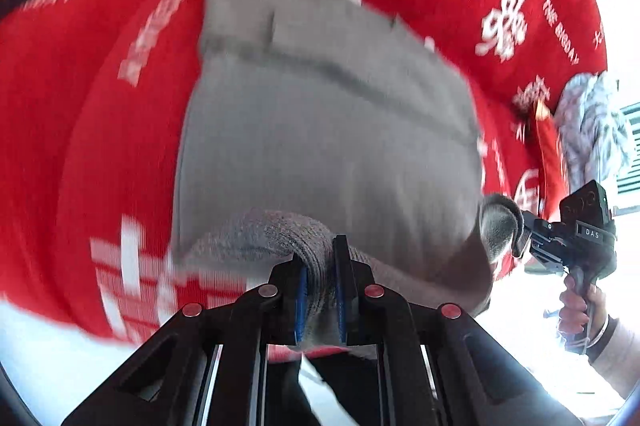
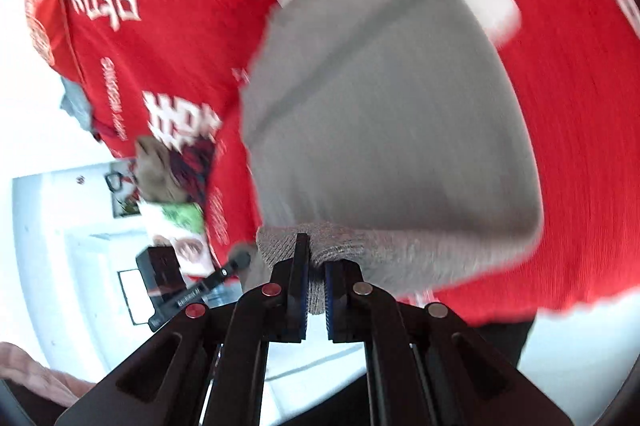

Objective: Fold small clothes
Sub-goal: 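Fold the held hem up toward the collar with both tools, release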

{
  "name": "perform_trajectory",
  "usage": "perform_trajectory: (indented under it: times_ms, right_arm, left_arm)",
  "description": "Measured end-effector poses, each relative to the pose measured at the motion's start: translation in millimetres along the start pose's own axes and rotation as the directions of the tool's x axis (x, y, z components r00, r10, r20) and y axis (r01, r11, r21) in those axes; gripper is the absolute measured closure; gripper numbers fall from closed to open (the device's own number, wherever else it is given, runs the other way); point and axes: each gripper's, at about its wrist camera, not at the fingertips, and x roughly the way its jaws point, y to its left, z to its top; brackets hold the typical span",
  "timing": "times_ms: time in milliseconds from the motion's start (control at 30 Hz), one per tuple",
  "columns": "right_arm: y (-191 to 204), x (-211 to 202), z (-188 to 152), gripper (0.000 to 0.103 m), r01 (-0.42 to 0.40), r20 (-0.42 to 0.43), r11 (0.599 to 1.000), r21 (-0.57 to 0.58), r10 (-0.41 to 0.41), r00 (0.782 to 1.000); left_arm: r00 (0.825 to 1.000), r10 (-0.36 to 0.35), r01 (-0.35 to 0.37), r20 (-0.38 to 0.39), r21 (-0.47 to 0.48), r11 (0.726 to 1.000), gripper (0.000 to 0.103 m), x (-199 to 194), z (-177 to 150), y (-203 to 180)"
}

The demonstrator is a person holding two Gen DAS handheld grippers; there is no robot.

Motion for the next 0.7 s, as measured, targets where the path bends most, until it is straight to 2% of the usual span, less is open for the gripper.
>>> perform_trajectory:
  times_ms: [133, 300, 500, 700]
  right_arm:
    - [5, -2, 55, 0.096, 0.018, 0.052, 1.0, -0.003, -0.018, 0.998]
    - [-9, 14, 105, 0.096, 0.051, 0.069, 0.997, 0.055, -0.055, 0.996]
    - [-29, 26, 123, 0.096, 0.073, 0.027, 0.991, 0.113, -0.077, 0.997]
    - [-35, 29, 136, 0.093, 0.08, -0.02, 0.989, 0.128, -0.078, 0.997]
  left_arm:
    - [0.998, 0.039, -0.04, 0.058, 0.016, 0.999, 0.09, 22, 59, 7]
    - [0.993, 0.111, -0.111, 0.043, 0.007, 0.994, 0.09, 51, 87, 9]
    - [0.982, 0.186, -0.185, -0.036, 0.033, 0.982, 0.085, 64, 94, 7]
    - [0.961, 0.271, -0.266, -0.063, 0.071, 0.961, 0.084, 65, 94, -4]
